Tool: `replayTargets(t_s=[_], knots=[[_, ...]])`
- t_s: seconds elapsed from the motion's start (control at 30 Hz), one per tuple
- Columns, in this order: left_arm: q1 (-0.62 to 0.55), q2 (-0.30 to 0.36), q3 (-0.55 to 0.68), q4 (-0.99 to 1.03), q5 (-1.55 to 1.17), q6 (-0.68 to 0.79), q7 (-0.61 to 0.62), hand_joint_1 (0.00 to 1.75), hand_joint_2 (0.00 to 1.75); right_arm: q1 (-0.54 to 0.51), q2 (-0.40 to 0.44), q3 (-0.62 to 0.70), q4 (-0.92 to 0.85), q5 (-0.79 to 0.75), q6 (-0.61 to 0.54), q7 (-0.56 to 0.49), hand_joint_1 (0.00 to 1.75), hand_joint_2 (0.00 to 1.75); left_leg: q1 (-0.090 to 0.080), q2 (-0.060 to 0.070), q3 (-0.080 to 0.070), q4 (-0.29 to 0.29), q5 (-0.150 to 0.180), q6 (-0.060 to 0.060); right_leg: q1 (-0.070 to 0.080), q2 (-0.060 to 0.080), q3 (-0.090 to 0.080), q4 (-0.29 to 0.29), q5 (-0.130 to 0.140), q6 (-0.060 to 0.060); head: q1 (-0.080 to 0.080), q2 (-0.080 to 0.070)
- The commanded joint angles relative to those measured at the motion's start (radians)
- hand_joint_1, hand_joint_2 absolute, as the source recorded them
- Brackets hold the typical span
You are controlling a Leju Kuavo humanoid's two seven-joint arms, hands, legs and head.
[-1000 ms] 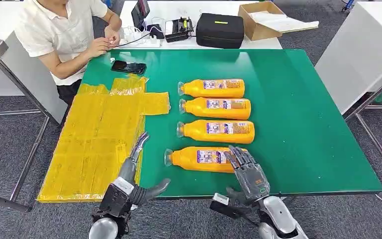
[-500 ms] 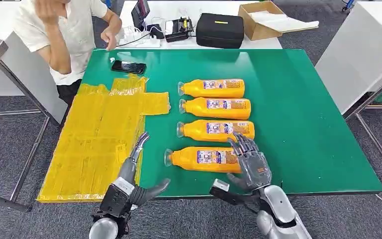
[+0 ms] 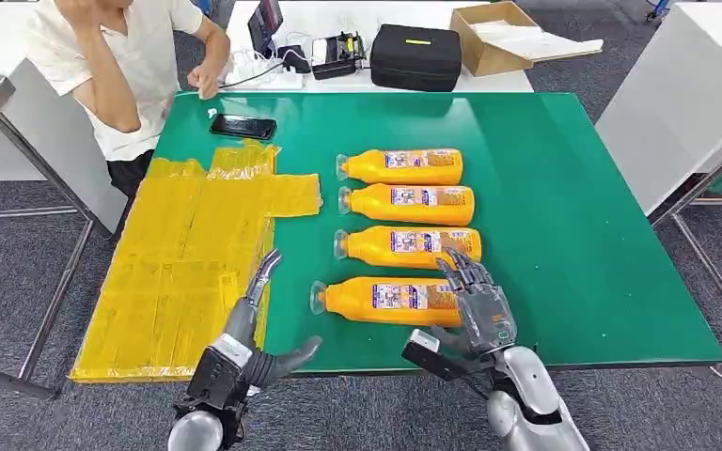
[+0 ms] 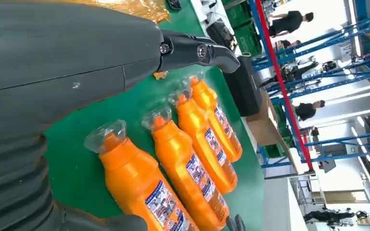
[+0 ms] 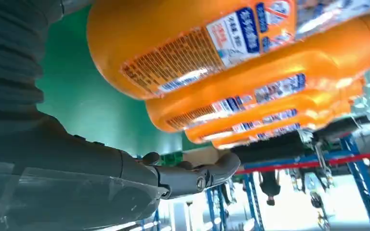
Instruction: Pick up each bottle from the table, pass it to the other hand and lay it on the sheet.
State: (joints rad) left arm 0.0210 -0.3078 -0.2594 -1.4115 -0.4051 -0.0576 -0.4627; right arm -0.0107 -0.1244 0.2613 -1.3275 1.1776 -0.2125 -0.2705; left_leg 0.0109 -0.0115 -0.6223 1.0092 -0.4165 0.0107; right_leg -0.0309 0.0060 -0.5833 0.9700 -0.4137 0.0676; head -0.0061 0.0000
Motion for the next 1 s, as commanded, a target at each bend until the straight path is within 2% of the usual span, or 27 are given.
replayTargets(t_s=[0.03,0.67,1.0], knots=[[-0.055,-0.028,-0.009,0.094,0.013,-0.014,0.016,0.0,1.75,-0.06,0.026,-0.016,0.159,-0.003,0.015,-0.013,0.0,1.75,0.001,0.0,0.003,0.0,-0.001,0.0,0.001,-0.001,0.004,-0.001,0.0,-0.003,0.0,0.0],[-0.054,-0.027,-0.016,0.095,0.024,-0.022,0.026,0.0,1.75,-0.049,0.023,0.017,0.185,0.003,0.03,-0.017,0.0,1.75,0.001,0.0,0.002,0.0,-0.001,0.0,0.001,-0.001,0.003,-0.001,-0.001,-0.003,0.0,0.0],[-0.077,-0.027,-0.026,0.096,0.068,-0.052,0.028,0.0,1.75,-0.164,0.028,0.04,0.32,-0.03,0.046,-0.023,0.0,1.75,0.001,0.001,0.003,0.001,-0.001,0.0,0.001,0.0,0.004,-0.001,-0.001,-0.004,0.0,0.0]])
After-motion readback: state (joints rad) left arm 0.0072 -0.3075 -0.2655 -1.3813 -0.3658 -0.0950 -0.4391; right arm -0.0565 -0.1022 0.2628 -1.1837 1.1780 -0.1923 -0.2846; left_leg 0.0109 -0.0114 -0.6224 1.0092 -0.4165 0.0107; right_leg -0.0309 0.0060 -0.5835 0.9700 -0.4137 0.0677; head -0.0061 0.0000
